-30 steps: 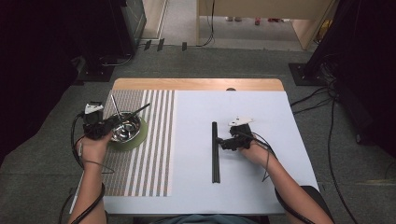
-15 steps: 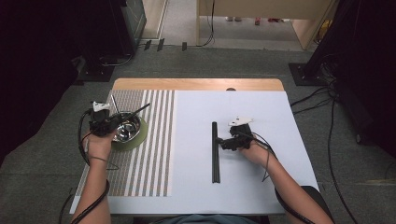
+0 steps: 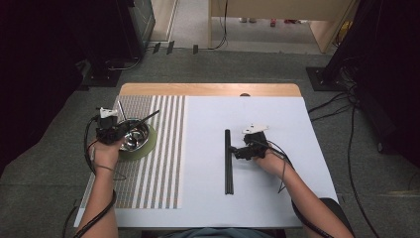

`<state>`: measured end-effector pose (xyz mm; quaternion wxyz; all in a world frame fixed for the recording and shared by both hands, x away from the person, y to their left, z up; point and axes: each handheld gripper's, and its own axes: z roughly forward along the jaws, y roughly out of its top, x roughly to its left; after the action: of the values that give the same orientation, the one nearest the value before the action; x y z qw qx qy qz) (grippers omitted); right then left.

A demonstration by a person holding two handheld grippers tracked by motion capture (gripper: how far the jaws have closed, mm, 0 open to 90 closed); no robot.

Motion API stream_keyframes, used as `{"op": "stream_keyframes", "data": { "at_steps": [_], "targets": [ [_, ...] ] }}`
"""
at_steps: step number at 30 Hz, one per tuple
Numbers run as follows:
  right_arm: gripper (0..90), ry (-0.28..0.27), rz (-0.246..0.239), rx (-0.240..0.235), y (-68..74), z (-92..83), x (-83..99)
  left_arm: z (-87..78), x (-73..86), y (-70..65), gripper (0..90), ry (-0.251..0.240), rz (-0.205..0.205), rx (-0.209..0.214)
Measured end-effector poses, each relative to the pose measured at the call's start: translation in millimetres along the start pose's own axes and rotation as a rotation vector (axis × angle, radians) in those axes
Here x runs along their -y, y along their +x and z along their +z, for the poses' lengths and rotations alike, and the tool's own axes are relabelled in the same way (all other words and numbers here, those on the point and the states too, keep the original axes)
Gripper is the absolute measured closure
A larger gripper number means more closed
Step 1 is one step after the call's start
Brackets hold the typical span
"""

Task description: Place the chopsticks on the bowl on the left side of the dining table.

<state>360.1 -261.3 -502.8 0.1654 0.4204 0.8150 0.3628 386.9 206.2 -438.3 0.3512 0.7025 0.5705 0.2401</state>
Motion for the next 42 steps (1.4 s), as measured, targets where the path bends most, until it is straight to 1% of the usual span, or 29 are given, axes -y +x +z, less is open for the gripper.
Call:
{"op": "stream_keyframes", "data": {
  "at_steps": [4,11,23,27,31,38,42],
  "targets": [
    [11.0,0.0,0.0,0.0,0.0,0.0,0.0,0.5,0.6,0.1,90.0,0.006,0.002,0.01],
    [11.0,0.0,0.0,0.0,0.0,0.0,0.0,0.6,1.2,-2.6,90.0,0.019,0.025,0.035],
    [11.0,0.0,-0.001,0.0,0.0,0.0,0.0,2.2,2.7,-15.3,90.0,0.053,0.097,0.073],
    [11.0,0.0,-0.001,0.0,0.0,0.0,0.0,1.7,3.8,-18.0,90.0,0.063,0.111,0.086],
    [11.0,0.0,0.0,0.0,0.0,0.0,0.0,0.9,5.5,-20.8,90.0,0.07,0.127,0.089],
    [11.0,0.0,-0.001,0.001,0.0,0.0,0.0,-2.0,7.6,-21.8,90.0,0.082,0.138,0.101],
    [11.0,0.0,-0.001,0.001,0.0,0.0,0.0,-4.0,8.6,-20.6,90.0,0.077,0.126,0.111]
  ]
}}
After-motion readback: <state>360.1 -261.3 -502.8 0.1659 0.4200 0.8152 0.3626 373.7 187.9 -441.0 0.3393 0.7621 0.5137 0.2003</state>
